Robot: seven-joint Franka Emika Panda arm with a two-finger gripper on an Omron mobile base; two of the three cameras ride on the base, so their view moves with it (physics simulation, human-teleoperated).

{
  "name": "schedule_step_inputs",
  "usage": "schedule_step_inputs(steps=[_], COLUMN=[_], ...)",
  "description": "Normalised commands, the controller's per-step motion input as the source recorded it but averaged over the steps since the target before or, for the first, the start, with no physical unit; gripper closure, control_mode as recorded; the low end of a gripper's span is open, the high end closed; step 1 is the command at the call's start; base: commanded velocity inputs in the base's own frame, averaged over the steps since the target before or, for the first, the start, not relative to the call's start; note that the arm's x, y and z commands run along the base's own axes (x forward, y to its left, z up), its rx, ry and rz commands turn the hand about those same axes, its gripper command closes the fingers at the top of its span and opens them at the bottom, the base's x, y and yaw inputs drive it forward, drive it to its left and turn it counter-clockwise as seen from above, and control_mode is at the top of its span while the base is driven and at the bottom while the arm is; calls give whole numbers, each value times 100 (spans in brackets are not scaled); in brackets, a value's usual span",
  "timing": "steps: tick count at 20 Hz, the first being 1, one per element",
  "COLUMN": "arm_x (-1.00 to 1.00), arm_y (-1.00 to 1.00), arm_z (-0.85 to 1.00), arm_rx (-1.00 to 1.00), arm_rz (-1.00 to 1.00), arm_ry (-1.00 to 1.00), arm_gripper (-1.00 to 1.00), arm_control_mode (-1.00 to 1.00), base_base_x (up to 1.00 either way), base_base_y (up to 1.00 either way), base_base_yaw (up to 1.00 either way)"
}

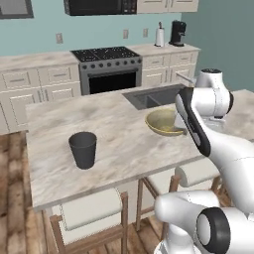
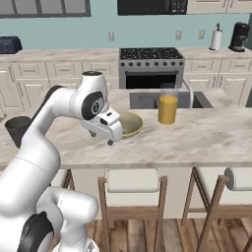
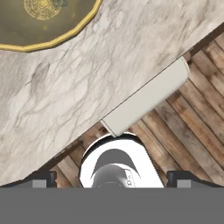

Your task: There are two ice cubes in the ice bowl. Place both ice cubes in the glass cup.

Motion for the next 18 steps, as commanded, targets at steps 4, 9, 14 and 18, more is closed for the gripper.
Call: schedule_step_inputs(steps=[4,9,14,18], arm_x=[0,0,0,0], arm_y=[0,0,0,0], arm_z=[0,0,0,0], arm_rx=[0,0,0,0], arm_rz=[0,0,0,0], arm_ry=[0,0,0,0], arm_gripper=[-100,-100,-100,-100], arm_control_mode=[100,100,100,100], base_base_x=[58,15,98,100], base_base_y=[67,69,14,0], base_base_yaw=[-8,12,9,2])
